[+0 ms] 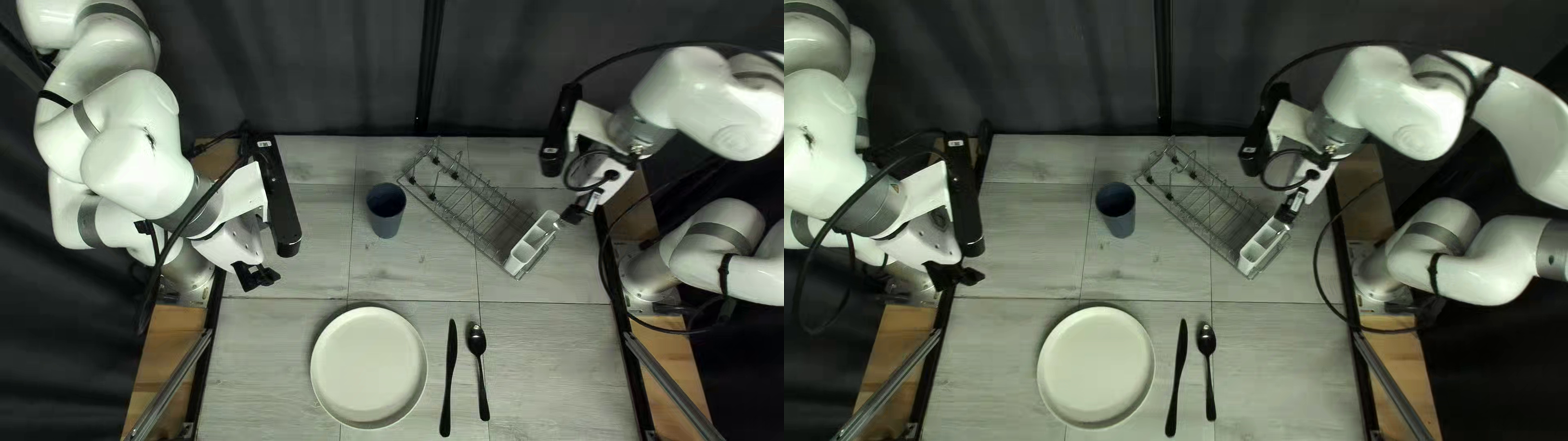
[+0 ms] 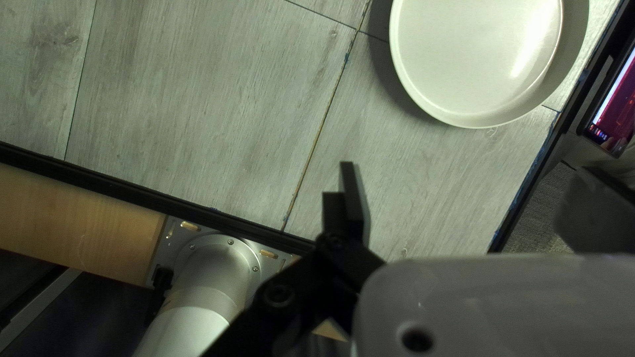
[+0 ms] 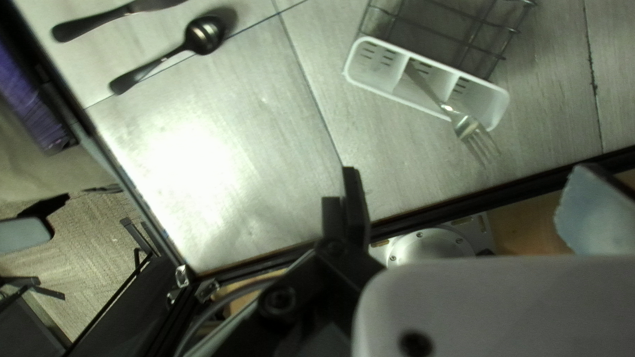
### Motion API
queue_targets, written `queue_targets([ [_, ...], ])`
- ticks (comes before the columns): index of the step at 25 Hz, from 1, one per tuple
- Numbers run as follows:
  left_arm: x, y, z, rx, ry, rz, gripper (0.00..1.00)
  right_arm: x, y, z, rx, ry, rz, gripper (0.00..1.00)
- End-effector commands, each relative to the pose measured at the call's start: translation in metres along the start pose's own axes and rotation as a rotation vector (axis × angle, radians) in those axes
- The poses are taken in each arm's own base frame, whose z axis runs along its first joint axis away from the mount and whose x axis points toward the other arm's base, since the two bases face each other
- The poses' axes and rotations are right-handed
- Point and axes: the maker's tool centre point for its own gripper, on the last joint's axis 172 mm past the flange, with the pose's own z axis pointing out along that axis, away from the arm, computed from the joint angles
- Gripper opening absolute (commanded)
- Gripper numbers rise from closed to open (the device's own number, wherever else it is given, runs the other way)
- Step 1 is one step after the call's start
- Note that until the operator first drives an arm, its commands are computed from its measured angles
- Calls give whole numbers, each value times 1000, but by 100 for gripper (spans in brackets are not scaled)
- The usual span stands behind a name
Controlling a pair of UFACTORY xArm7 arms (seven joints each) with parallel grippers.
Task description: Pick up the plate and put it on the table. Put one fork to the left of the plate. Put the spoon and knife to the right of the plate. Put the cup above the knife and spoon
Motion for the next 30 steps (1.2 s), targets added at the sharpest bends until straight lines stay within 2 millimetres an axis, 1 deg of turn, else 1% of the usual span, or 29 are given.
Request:
queue_targets([
  [1, 0, 0, 0, 0, 0, 0, 100, -10, 27, 22, -52, -33, 90, 100],
  [4, 0, 0, 0, 0, 0, 0, 100, -25, 34, 36, -64, -50, 155, 100],
  [7, 0, 0, 0, 0, 0, 0, 100, -35, 41, 49, -56, -58, 199, 100],
  [11, 0, 0, 0, 0, 0, 0, 100, -41, 43, 67, -33, -59, 222, 100],
  [12, 0, 0, 0, 0, 0, 0, 100, -43, 42, 75, -24, -59, 226, 100],
  [13, 0, 0, 0, 0, 0, 0, 100, -44, 42, 77, -20, -58, 227, 100],
  [14, 0, 0, 0, 0, 0, 0, 100, -47, 43, 85, -11, -59, 230, 100],
  [17, 0, 0, 0, 0, 0, 0, 100, -52, 44, 99, 9, -62, 236, 100],
  [22, 0, 0, 0, 0, 0, 0, 100, -54, 39, 111, 36, -58, 241, 100],
  [23, 0, 0, 0, 0, 0, 0, 100, -53, 38, 111, 39, -57, 243, 80],
  [24, 0, 0, 0, 0, 0, 0, 100, -53, 36, 112, 44, -54, 247, 41],
  [25, 0, 0, 0, 0, 0, 0, 100, -52, 35, 113, 46, -53, 249, 41],
  [26, 0, 0, 0, 0, 0, 0, 100, -52, 35, 114, 47, -53, 251, 0],
  [30, 0, 0, 0, 0, 0, 0, 100, -49, 37, 118, 45, -42, 264, 0],
])
